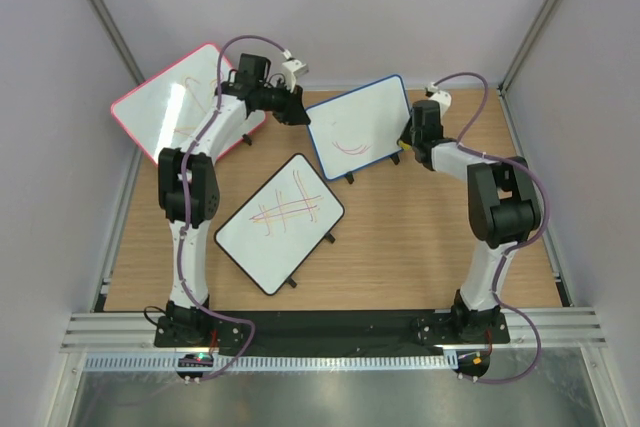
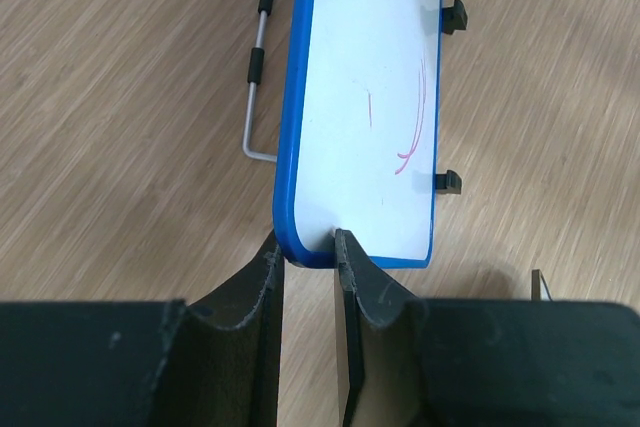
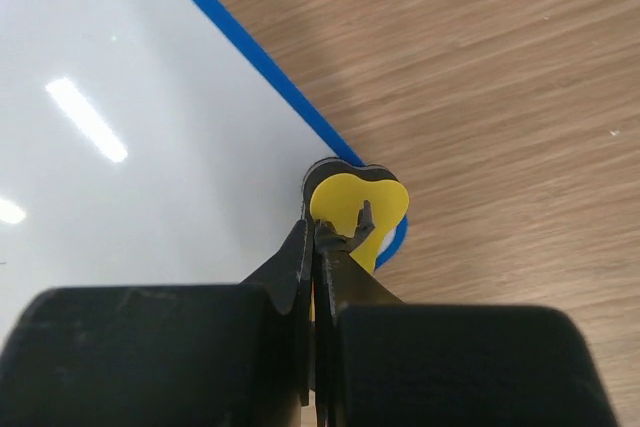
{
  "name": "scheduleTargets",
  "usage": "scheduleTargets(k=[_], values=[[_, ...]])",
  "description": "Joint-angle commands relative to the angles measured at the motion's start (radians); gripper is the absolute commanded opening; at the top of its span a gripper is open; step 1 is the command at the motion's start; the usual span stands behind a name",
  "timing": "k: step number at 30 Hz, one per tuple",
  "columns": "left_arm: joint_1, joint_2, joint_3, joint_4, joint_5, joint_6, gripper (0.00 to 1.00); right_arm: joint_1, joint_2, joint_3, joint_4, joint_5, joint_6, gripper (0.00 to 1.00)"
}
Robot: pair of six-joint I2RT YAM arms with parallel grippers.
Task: Erase the whiteboard
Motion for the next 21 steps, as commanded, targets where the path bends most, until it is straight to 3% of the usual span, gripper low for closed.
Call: scheduleTargets(k=[1,13,21], values=[[-0.011,-0.034,0.002,0.029,-0.021,0.092,0.00,-0.038,-0.008,-0.030,-0.050,0.010,0.012,0.01],[-0.011,-0.041,0.001,0.029,-0.022,0.095,0.00,-0.017,-0.039,0.031,-0.083,-0.008,-0.016,0.01],[-0.014,-0.038,0.002,0.029,-0.022,0.095,0.00,0.143,-0.096,0.100,-0.105,0.062,-0.170,0.01]])
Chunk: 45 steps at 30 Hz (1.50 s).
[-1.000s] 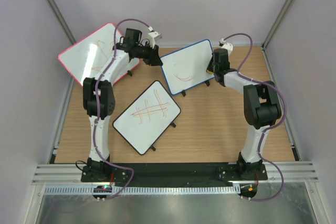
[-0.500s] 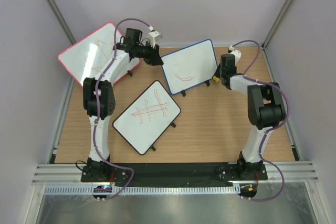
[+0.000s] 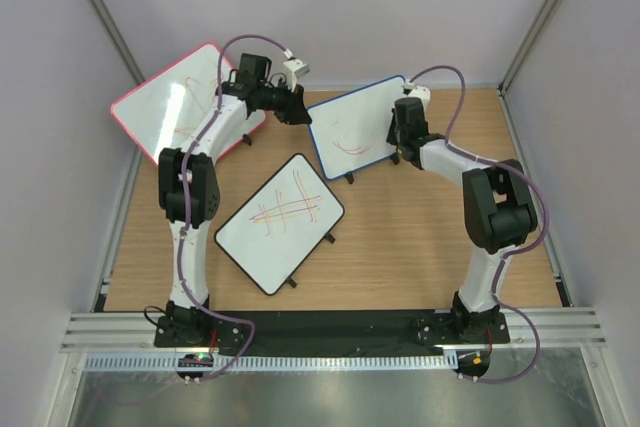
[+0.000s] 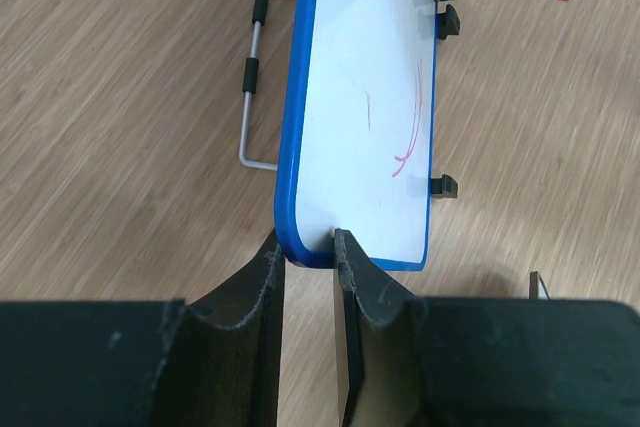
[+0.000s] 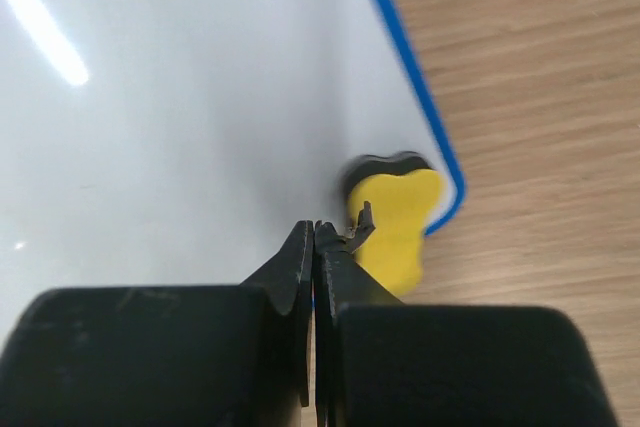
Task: Erase the whiteboard
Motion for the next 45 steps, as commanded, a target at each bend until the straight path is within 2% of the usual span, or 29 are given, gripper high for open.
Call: scheduleTargets(k=[1,7,9,13,14,15,18,20,24,27,40,44,45], values=[[-0.010,-0.037,-0.001,0.016,-0.033,0.089,0.00,0.098,-0.060,0.106,0.010,0.047,-0.114,0.01],[-0.010,-0.039,-0.001,0.016,-0.033,0.088,0.00,0.218,0.005,0.227,-0.012,0.027,-0.214,0.01],[-0.013,-0.039,-0.002,0.016,-0.033,0.088,0.00,0.224,0.009,0.240,-0.019,0.042,-0.198,0.01],[-0.012,-0.039,-0.007,0.016,-0.030,0.089,0.00,0.186,-0.060,0.153,0.007,-0.003,-0.135,0.01],[-0.012,-0.039,-0.007,0.017,-0.030,0.089,0.00,0.143,-0.085,0.146,-0.008,-0.040,-0.122,0.05],[-0.013,-0.039,-0.007,0.016,-0.029,0.089,0.00,0.116,-0.094,0.139,-0.053,-0.121,-0.090,0.44],[-0.013,-0.037,-0.006,0.016,-0.024,0.088,0.00,-0.005,-0.145,0.056,-0.044,-0.192,-0.052,0.75],[-0.016,-0.037,-0.009,0.017,-0.023,0.089,0.00,-0.079,-0.189,-0.038,-0.004,-0.310,-0.036,0.82],[-0.015,-0.036,-0.007,0.019,-0.026,0.088,0.00,-0.161,-0.171,-0.076,0.019,-0.438,-0.061,0.84],[-0.016,-0.040,-0.013,0.019,-0.026,0.089,0.00,-0.196,-0.123,-0.047,0.004,-0.536,-0.061,0.80],[-0.016,-0.043,-0.016,0.019,-0.030,0.091,0.00,-0.220,0.005,-0.004,0.053,-0.541,-0.035,0.71],[-0.015,-0.045,-0.016,0.019,-0.029,0.091,0.00,-0.221,0.025,0.010,0.057,-0.541,-0.036,0.67],[-0.016,-0.045,-0.015,0.019,-0.026,0.089,0.00,-0.221,0.027,0.014,0.056,-0.539,-0.039,0.62]])
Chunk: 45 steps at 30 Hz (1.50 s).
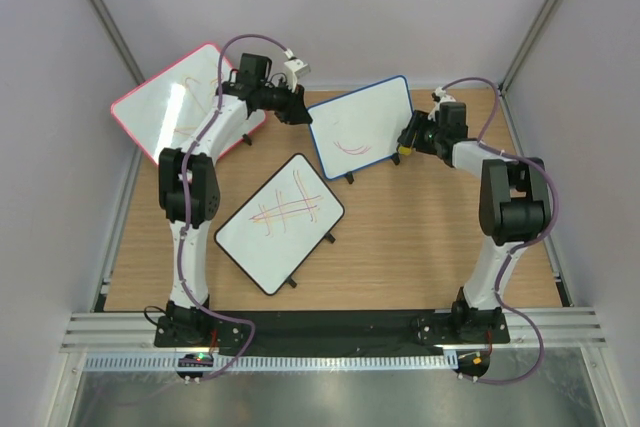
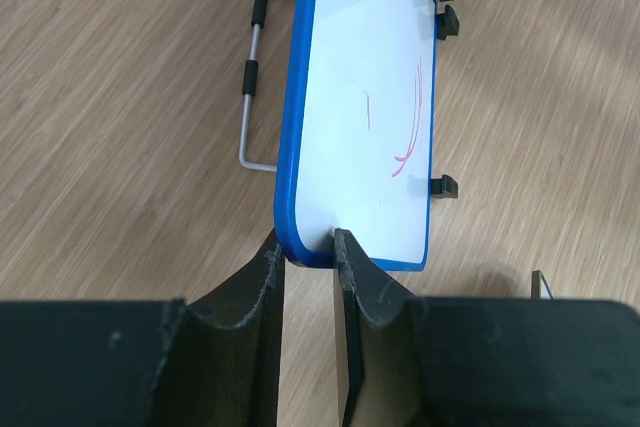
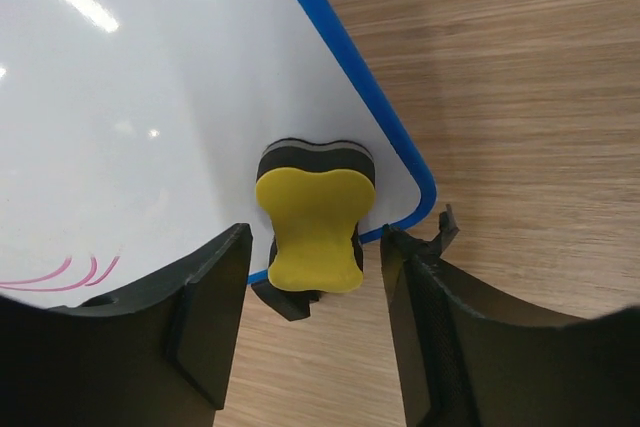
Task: Erase the whiteboard
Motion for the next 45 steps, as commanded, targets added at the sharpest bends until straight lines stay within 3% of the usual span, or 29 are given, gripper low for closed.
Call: scheduleTargets(k=[1,5,13,14,16,18,22,28,32,36,39,42,43,45], values=[[-0.012,-0.044,-0.018,0.017,-0.031,0.076,0.00,-0.003,0.004,0.054,0.042,-0.021,0.008,0.60],[-0.012,-0.042,-0.016,0.017,-0.029,0.078,0.00,-0.005,0.006,0.054,0.050,-0.026,0.007,0.56],[-0.014,-0.044,-0.016,0.017,-0.029,0.078,0.00,-0.003,0.021,0.062,0.058,-0.043,0.013,0.23],[-0.014,-0.045,-0.016,0.017,-0.029,0.078,0.00,-0.003,0.018,0.059,0.059,-0.041,0.013,0.13],[-0.014,-0.044,-0.015,0.017,-0.029,0.079,0.00,-0.003,-0.001,0.053,0.062,-0.035,0.011,0.03],[-0.014,-0.042,-0.013,0.017,-0.031,0.079,0.00,0.000,-0.025,0.045,0.062,-0.003,-0.002,0.01],[-0.014,-0.041,-0.012,0.018,-0.029,0.079,0.00,0.042,-0.075,0.060,0.032,0.079,-0.056,0.01],[-0.015,-0.044,-0.010,0.017,-0.035,0.078,0.00,0.131,-0.022,0.188,-0.062,0.128,-0.118,0.01],[-0.015,-0.045,-0.016,0.017,-0.031,0.081,0.00,0.129,-0.031,0.151,0.004,0.125,-0.079,0.01],[-0.018,-0.044,-0.016,0.017,-0.029,0.079,0.00,0.121,-0.035,0.156,-0.043,0.148,-0.105,0.01],[-0.017,-0.041,-0.016,0.017,-0.027,0.079,0.00,0.118,-0.104,0.101,-0.014,0.143,-0.107,0.12],[-0.018,-0.038,-0.013,0.017,-0.027,0.079,0.00,0.116,-0.159,0.067,-0.016,0.105,-0.150,0.30],[-0.017,-0.038,-0.015,0.017,-0.027,0.079,0.00,0.113,-0.164,0.076,-0.029,0.053,-0.169,0.41],[-0.018,-0.045,-0.021,0.017,-0.030,0.081,0.00,0.101,-0.163,0.097,-0.089,-0.022,-0.245,0.51]])
